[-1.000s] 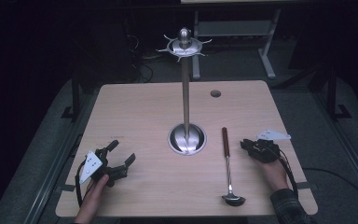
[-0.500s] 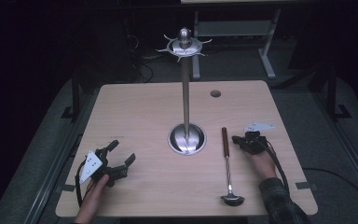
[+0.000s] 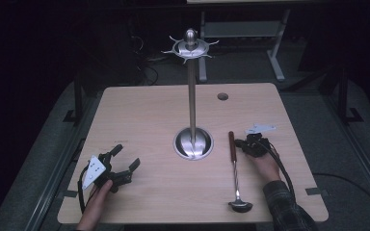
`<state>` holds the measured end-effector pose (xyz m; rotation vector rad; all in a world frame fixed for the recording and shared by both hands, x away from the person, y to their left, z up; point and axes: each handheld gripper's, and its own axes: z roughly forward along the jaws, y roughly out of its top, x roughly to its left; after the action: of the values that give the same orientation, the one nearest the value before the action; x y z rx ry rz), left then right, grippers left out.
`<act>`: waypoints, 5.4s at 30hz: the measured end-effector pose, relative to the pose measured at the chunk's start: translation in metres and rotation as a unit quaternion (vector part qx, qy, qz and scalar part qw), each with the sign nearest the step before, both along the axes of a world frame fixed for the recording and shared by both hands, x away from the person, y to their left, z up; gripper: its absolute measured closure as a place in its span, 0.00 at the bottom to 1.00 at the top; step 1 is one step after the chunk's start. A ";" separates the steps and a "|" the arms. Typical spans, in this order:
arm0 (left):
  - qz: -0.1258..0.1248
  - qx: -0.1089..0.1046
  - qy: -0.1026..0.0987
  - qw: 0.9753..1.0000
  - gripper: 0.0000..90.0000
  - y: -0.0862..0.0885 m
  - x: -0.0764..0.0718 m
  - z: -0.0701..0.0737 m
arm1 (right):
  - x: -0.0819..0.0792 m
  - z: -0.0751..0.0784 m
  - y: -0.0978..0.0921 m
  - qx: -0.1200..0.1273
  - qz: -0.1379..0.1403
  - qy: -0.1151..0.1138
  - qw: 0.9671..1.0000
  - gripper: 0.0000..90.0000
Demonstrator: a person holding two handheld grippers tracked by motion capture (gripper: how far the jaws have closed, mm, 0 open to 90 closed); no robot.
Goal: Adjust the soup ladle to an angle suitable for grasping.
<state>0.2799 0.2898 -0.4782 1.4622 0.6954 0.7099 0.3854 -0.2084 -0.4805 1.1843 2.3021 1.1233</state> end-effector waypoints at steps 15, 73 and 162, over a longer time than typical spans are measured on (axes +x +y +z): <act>-0.001 0.000 0.000 1.000 0.14 0.000 0.000 0.000 | -0.004 0.001 0.014 0.024 0.037 0.006 0.999 0.99; -0.003 0.005 0.000 1.000 0.14 0.001 0.000 0.000 | -0.109 0.040 0.046 -0.057 0.151 0.161 0.974 0.99; -0.002 0.000 0.000 1.000 0.14 0.000 0.000 0.000 | -0.011 0.071 0.027 -0.105 0.035 0.196 0.974 0.56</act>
<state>0.2799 0.2898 -0.4782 1.4632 0.6925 0.7062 0.3741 -0.1809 -0.4092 1.3479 2.6922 0.6879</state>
